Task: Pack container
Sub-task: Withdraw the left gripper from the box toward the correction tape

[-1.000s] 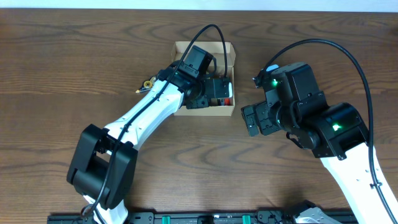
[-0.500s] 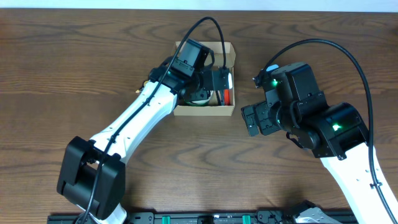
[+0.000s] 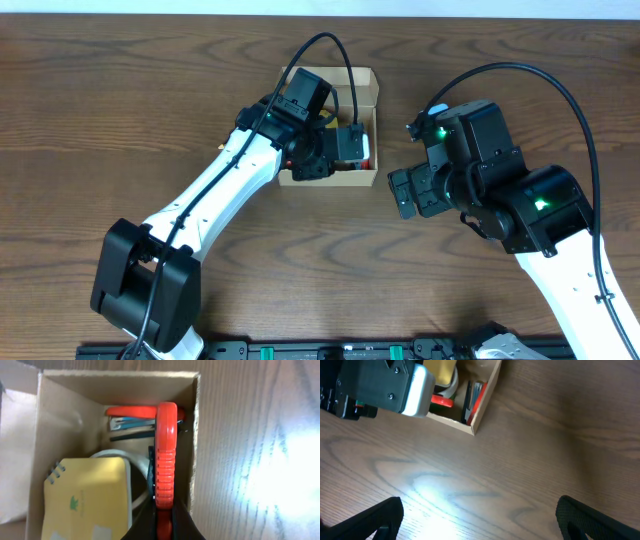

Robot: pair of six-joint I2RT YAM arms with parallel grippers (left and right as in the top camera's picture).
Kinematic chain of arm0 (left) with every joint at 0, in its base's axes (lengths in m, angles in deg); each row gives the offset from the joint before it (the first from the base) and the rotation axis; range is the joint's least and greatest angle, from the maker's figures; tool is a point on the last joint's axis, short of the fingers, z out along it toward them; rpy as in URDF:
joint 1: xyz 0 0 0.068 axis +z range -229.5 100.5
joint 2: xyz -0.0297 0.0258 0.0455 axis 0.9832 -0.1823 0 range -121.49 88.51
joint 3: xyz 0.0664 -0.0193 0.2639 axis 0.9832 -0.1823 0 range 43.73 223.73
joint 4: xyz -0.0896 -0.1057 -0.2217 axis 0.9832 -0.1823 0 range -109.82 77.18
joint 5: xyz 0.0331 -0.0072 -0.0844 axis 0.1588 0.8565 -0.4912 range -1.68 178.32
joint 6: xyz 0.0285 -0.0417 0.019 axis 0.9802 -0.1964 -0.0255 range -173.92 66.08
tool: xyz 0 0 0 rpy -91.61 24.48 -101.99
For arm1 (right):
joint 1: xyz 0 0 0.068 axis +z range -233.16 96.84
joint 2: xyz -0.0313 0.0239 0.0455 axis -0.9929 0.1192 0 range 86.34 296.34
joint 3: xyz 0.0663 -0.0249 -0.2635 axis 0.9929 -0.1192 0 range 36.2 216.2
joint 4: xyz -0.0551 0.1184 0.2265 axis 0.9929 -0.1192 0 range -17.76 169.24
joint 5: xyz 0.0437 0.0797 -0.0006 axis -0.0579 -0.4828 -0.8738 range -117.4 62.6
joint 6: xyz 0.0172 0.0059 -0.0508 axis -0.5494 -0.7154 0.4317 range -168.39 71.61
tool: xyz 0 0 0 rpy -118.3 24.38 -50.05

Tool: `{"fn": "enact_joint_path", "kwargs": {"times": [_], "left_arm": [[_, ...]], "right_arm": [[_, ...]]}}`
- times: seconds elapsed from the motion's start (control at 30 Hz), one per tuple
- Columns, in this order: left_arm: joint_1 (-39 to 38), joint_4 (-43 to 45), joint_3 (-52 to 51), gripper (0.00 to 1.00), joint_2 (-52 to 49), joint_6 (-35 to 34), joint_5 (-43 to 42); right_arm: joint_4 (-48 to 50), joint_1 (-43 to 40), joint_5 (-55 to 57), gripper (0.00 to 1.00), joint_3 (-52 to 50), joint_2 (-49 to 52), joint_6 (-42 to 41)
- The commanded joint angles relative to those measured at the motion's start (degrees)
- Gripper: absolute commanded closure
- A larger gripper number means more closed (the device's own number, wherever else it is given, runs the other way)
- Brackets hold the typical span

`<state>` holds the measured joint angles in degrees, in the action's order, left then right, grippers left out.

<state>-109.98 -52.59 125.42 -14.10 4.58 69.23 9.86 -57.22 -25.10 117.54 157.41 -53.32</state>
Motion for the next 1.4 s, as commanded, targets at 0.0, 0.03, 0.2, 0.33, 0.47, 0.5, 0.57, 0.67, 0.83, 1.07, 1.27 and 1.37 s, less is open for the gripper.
{"fn": "enact_joint_path", "kwargs": {"times": [0.0,0.03,0.2,0.33,0.47,0.5,0.57,0.67,0.83,1.07,1.27,1.37], "left_arm": [[0.11,-0.02,1.51,0.94,1.11,0.20,-2.38],[0.13,0.15,1.51,0.94,1.07,0.22,-2.36],[0.13,1.03,1.51,0.94,0.33,0.20,-2.40],[0.13,0.61,1.51,0.94,-0.48,0.15,-2.38],[0.13,0.76,1.51,0.93,-0.57,0.15,-2.40],[0.13,0.79,1.51,0.92,-0.57,0.15,-2.38],[0.13,0.79,1.51,0.83,-0.57,0.11,-2.38],[0.13,0.94,1.51,0.56,-0.57,-0.09,-2.38],[0.13,1.09,1.51,0.50,-0.57,-0.11,-2.36],[0.26,0.98,4.17,0.51,1.84,-8.61,3.15],[3.45,0.57,5.95,0.51,6.93,-17.16,9.29],[8.61,0.55,5.95,0.48,8.70,-24.92,9.35]], "right_arm": [[-0.09,-0.37,0.02,0.01,-0.04,-0.57,0.74],[-0.07,-0.37,0.02,0.01,-0.04,-0.57,0.74],[-0.07,-0.37,0.02,0.01,-0.04,-0.57,0.74],[-0.09,-0.37,0.02,0.01,-0.04,-0.57,0.74],[-0.07,-0.37,0.02,0.01,-0.04,-0.57,0.74],[-0.09,-0.37,0.02,0.01,-0.04,-0.57,0.74],[-0.07,-0.37,0.02,0.01,-0.04,-0.57,0.74],[-0.07,-0.37,0.02,0.01,-0.04,-0.57,0.74],[-0.07,-0.37,0.02,0.01,-0.04,-0.57,0.74],[-0.09,-0.37,0.02,0.01,-0.04,-0.57,0.74],[-0.07,-0.37,0.02,0.01,-0.04,-0.57,0.74],[-0.09,-0.37,0.02,0.01,-0.04,-0.57,0.74]]}}
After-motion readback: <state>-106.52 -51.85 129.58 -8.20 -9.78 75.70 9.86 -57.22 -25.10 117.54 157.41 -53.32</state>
